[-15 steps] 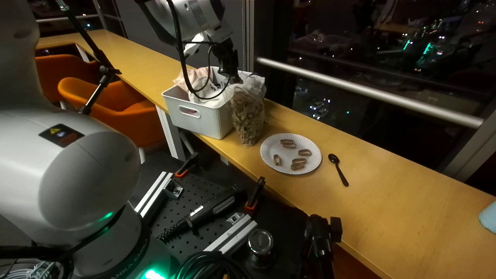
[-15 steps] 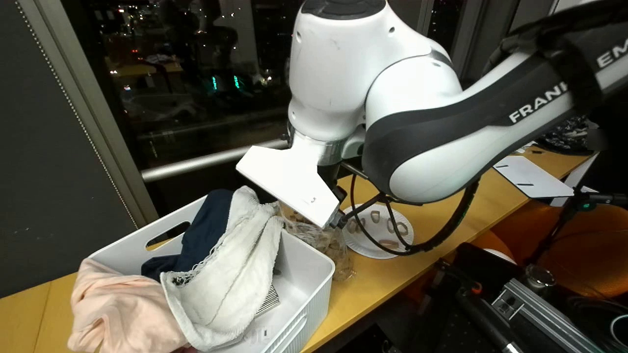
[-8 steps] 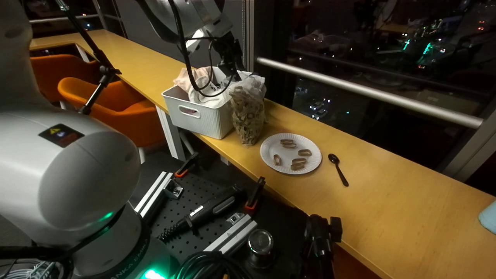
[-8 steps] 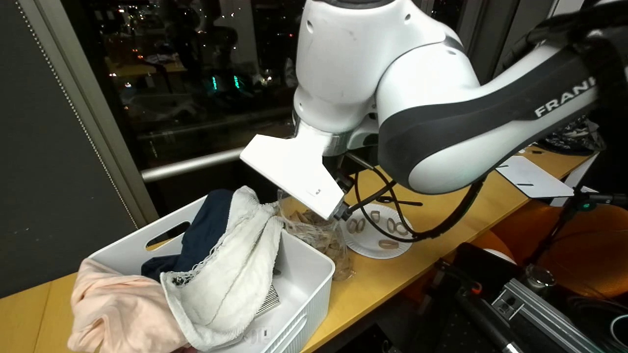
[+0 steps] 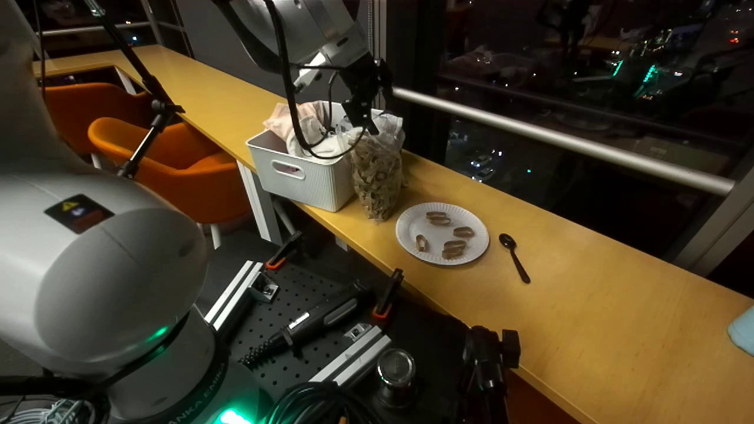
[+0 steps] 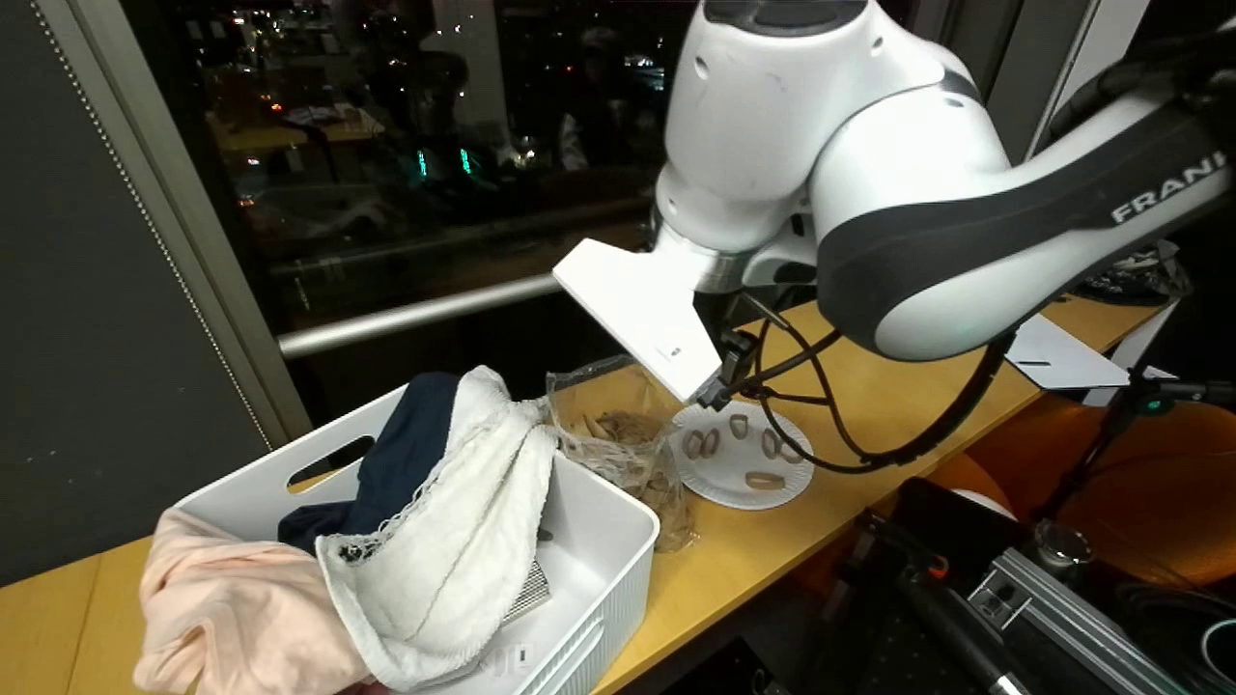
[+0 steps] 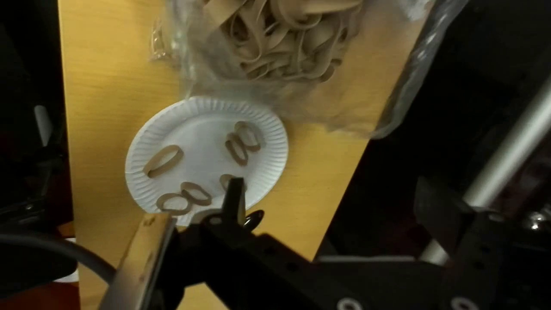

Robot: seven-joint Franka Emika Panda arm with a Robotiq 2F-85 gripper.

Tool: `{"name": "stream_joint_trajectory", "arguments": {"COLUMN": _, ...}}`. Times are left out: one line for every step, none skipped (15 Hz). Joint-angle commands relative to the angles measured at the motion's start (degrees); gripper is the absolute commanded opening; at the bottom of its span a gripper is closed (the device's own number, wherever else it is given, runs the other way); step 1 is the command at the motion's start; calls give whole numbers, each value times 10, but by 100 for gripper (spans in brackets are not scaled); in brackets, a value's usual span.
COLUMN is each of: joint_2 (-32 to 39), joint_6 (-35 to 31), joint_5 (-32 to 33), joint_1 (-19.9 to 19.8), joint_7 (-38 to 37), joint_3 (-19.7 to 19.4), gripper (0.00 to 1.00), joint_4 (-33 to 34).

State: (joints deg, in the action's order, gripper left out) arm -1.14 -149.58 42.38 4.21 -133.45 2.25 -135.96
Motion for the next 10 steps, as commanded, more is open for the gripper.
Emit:
{"name": "stream_joint_trajectory", "arguments": {"joint_2": -18, "joint_6": -81, "joint_5": -29, "joint_1": -55, "joint_7": 24, "joint_3": -43, "gripper": 100, "joint_4": -83}}
{"name": "stream_joint_trajectory", "arguments": {"joint_2": -5, "joint_6": -105, "joint_5": -45, "joint_1": -65, "joint_7": 45, "joint_3": -62, "gripper": 100, "joint_4": -93}}
{"name": "stream_joint_trajectory", "arguments": {"joint_2": 12, "joint_6": -130, "joint_5": -76, "joint_1": -78, "joint_7": 81, "joint_3": -76, "gripper": 100, "joint_4": -99}}
{"name": "stream_joint_trajectory", "arguments": {"joint_2": 32, "joint_6": -147, "joint_5": -115, "joint_1": -88, "joint_7": 121, "joint_3": -86, "gripper": 100, "joint_4": -99}}
{"name": "stream_joint_trajectory", "arguments": {"joint_2": 45, "joint_6": -159, "joint_5": -172, "joint_1": -94, "joint_7": 172, "joint_3": -91, "gripper": 100, "joint_4": -102}}
{"name": "stream_joint_trajectory", "arguments": {"joint_2": 70, "joint_6": -173, "joint_5": -219, "joint_1": -104, "joint_7": 214, "joint_3": -90, "gripper": 100, "joint_4": -96}}
{"name": "stream_joint_trajectory", "arguments": {"joint_2": 86, "joint_6": -184, "joint_5": -265, "joint_1": -111, "joint_7": 254, "joint_3": -86, "gripper": 100, "joint_4": -97}}
{"name": "stream_joint_trajectory", "arguments": {"joint_2": 107, "joint_6": -196, "joint_5": -311, "joint_1": -156, "joint_7": 297, "joint_3": -35, "gripper": 100, "joint_4": -93}}
{"name": "stream_joint_trajectory", "arguments": {"joint_2": 121, "joint_6": -194, "joint_5": -357, "joint_1": -197, "joint_7": 337, "joint_3": 16, "gripper": 100, "joint_4": -84}}
{"name": "stream_joint_trajectory", "arguments": {"joint_2": 140, "joint_6": -184, "joint_5": -403, "joint_1": -232, "joint_7": 377, "joint_3": 63, "gripper": 100, "joint_4": -67}}
